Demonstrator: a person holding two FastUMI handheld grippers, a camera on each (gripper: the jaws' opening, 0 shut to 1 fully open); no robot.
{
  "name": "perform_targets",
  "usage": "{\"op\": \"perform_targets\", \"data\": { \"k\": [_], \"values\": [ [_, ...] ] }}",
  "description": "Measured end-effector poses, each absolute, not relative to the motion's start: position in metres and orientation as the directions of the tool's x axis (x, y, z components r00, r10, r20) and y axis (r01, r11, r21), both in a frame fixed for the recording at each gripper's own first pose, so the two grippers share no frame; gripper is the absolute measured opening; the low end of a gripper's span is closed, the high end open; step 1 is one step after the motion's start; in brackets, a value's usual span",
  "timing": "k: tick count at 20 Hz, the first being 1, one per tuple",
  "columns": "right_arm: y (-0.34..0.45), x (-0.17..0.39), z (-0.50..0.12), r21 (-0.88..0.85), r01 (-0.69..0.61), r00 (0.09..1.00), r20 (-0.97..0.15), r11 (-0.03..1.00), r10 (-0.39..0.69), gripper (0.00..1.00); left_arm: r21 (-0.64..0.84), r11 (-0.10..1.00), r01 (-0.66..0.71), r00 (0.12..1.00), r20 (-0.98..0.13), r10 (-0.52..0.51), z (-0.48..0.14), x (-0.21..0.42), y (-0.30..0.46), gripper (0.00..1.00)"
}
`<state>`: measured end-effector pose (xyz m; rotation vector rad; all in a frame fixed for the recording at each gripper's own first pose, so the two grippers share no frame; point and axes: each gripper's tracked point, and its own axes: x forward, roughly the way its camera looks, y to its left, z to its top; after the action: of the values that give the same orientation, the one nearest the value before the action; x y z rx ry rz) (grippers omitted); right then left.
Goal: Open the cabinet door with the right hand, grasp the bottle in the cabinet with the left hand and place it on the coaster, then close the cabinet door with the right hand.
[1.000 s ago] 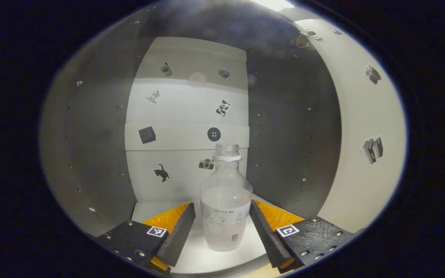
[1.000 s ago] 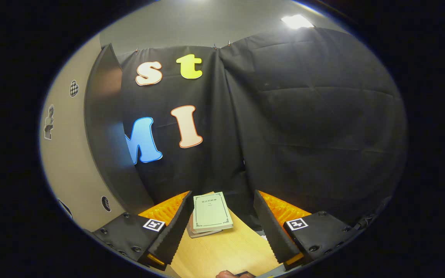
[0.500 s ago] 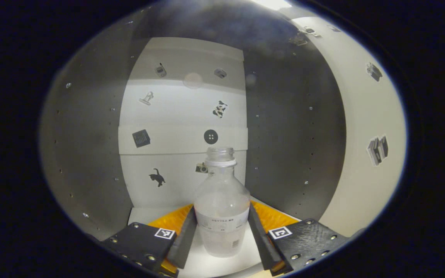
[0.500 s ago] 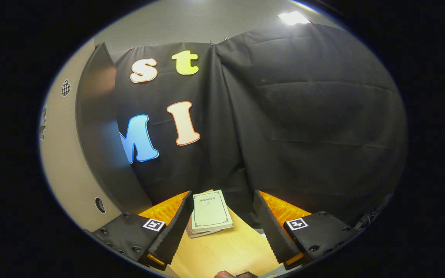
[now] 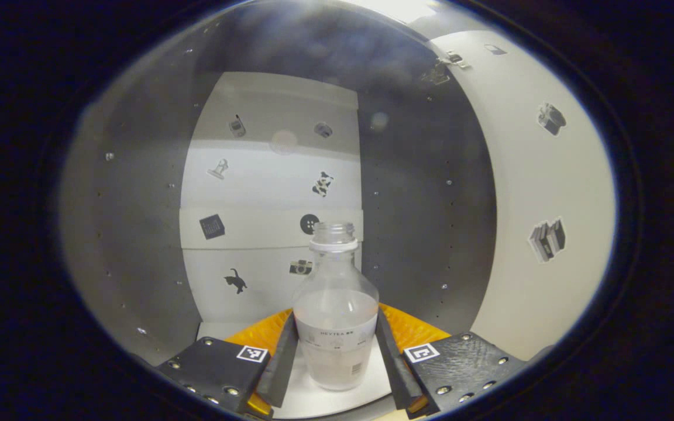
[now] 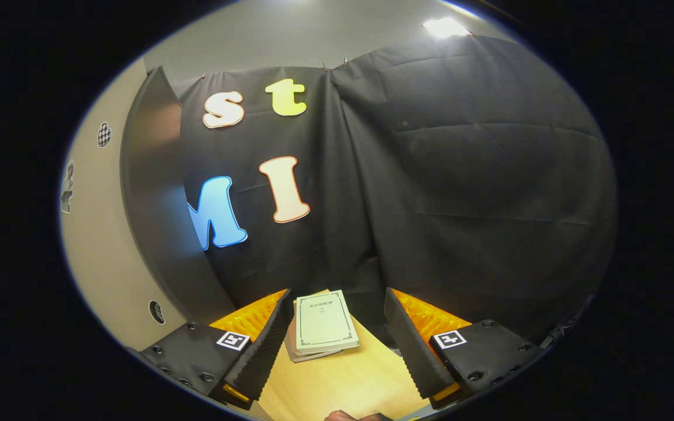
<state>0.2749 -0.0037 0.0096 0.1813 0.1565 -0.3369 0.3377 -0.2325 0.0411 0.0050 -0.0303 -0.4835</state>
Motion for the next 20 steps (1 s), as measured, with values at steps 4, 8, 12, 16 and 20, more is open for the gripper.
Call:
{"op": "perform_targets", "data": {
  "k": [4, 8, 12, 16, 20],
  "values": [
    [-0.002, 0.269, 0.014, 0.171, 0.334, 0.937, -0.168, 0.927, -0.306, 0.98, 0.033, 0.888, 0.458, 0.885, 0.070, -0.459, 0.061, 0.311, -0.215, 0.69],
    [-0.005, 0.259, 0.024, 0.154, 0.330, 0.940, -0.144, 0.931, -0.310, 0.98, 0.061, 0.900, 0.432, 0.894, 0.098, -0.437, 0.079, 0.279, -0.190, 0.68],
    [-0.002, 0.250, 0.040, 0.148, 0.319, 0.946, -0.102, 0.936, -0.307, 0.98, 0.052, 0.918, 0.393, 0.913, 0.098, -0.397, 0.084, 0.245, -0.157, 0.68],
    [0.005, 0.239, 0.045, 0.148, 0.308, 0.951, -0.081, 0.940, -0.299, 0.98, 0.047, 0.944, 0.326, 0.940, 0.087, -0.329, 0.073, 0.215, -0.112, 0.68],
    [0.014, 0.228, 0.047, 0.150, 0.297, 0.955, -0.074, 0.943, -0.289, 0.98, 0.054, 0.969, 0.242, 0.967, 0.075, -0.245, 0.042, 0.186, -0.059, 0.68]
  ]
}}
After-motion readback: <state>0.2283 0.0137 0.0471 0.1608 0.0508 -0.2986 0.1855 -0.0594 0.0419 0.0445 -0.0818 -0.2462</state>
